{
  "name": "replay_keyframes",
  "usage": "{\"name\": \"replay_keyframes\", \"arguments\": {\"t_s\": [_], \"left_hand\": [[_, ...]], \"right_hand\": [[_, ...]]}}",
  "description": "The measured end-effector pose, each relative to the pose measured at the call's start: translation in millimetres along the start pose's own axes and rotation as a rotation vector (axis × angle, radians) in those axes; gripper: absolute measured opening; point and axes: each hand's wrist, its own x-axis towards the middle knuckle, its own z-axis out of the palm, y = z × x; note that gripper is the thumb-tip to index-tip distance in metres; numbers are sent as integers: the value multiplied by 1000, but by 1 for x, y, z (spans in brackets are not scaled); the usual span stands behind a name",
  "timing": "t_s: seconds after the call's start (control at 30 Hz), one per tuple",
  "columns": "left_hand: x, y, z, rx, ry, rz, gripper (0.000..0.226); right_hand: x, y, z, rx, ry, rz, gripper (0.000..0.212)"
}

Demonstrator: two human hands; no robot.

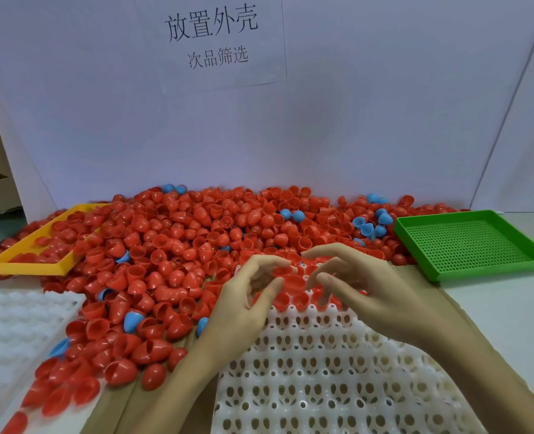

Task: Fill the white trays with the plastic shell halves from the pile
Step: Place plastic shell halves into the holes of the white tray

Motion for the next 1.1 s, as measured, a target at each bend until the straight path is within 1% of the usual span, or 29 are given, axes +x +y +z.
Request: {"name": "replay_keyframes", "arguments": {"t_s": [0.1, 0.2, 0.33, 0.43, 0.53, 0.63, 0.73, 0.8, 0.87, 1.0, 1.1], "left_hand": [[-1, 1, 0, -91, -95, -84, 30], [-3, -1, 4, -177, -110, -112, 31], [-4, -3, 12, -183, -181, -112, 36], [-7, -2, 15, -171, -216, -107, 36], [-7, -1, 16, -176, -220, -126, 36], [-4, 3, 11, -191, -150, -135, 34], [0, 6, 4, -177, -57, -118, 31], [2, 5, 0, -154, -16, -114, 29], [2, 5, -3, -122, 5, -117, 28], [4, -1, -6, -43, 50, -118, 25], [8, -8, -13, 57, 148, -116, 19]], "right_hand": [[0, -1, -1, -34, 13, -29, 38], [1, -3, 1, -101, 35, -69, 38], [0, -4, 9, -58, 10, -100, 39], [-2, -6, 16, -15, 25, -79, 34], [-1, -9, 11, -40, 24, -71, 29], [1, -1, -14, -181, 88, 39, 28], [-1, 16, -41, -446, 217, 176, 26], [-2, 28, -50, -604, 240, 259, 29], [-3, 38, -52, -707, 217, 339, 28], [-8, 47, -48, -837, 132, 542, 20], [-11, 48, -40, -860, 77, 649, 20]]}}
